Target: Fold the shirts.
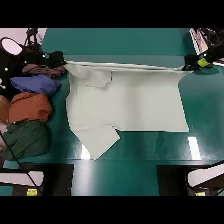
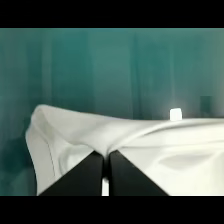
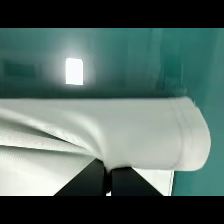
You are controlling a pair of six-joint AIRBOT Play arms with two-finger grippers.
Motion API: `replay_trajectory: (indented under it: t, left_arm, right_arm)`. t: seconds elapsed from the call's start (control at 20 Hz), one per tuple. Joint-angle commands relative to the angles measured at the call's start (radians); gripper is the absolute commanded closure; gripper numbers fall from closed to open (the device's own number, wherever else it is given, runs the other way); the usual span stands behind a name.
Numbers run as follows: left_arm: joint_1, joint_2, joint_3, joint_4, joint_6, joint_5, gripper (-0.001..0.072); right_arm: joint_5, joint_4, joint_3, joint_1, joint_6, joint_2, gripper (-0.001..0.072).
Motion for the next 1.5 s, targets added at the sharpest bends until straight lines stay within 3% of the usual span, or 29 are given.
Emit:
replay_trajectory:
  t: [0.0, 0.2, 0.6, 0.65, 0.7, 0.75, 0.8, 1.0, 1.25, 1.35, 1.45]
  left_arm:
    - [0.001, -0.042, -0.002, -0.026, 0.038, 0.057, 0.0681]
    - [0.001, -0.053, -0.027, -0.024, 0.079, -0.069, 0.0682]
    - [0.001, -0.053, -0.235, -0.09, 0.13, -0.002, 0.0681]
    - [0.001, -0.053, -0.234, -0.111, 0.13, -0.005, 0.0679]
    - [0.001, -0.053, -0.235, -0.132, 0.126, -0.009, 0.067]
    - [0.001, -0.053, -0.234, -0.155, 0.126, -0.013, 0.0439]
    - [0.001, -0.053, -0.234, -0.175, 0.122, -0.017, 0.0305]
    - [0.027, -0.033, -0.233, -0.169, 0.101, -0.135, 0.0307]
    - [0.054, 0.154, -0.326, 0.176, 0.006, -0.256, 0.0305]
    - [0.054, 0.251, -0.432, 0.179, -0.002, -0.268, 0.0304]
    - [0.054, 0.347, -0.569, 0.162, -0.003, -0.285, 0.0303]
  right_arm:
    - [-0.068, 0.048, 0.0, -0.037, -0.043, -0.032, 0.0697]
    - [-0.052, 0.039, -0.115, -0.048, -0.048, 0.001, 0.0697]
    - [-0.202, 0.121, -0.44, -0.047, -0.047, 0.081, 0.0696]
    - [-0.201, 0.148, -0.451, -0.047, -0.048, 0.081, 0.0682]
    - [-0.199, 0.175, -0.459, -0.047, -0.048, 0.081, 0.0556]
    - [-0.197, 0.199, -0.463, -0.047, -0.048, 0.081, 0.0436]
    - [-0.19, 0.211, -0.463, -0.047, -0.048, 0.082, 0.0434]
    - [-0.14, 0.192, -0.485, -0.056, -0.05, 0.151, 0.0425]
    - [-0.111, 0.207, -0.716, -0.131, -0.1, 0.409, 0.0422]
    - [-0.092, 0.207, -0.797, -0.159, -0.101, 0.496, 0.0324]
    - [-0.083, 0.205, -0.862, -0.164, -0.102, 0.571, 0.0324]
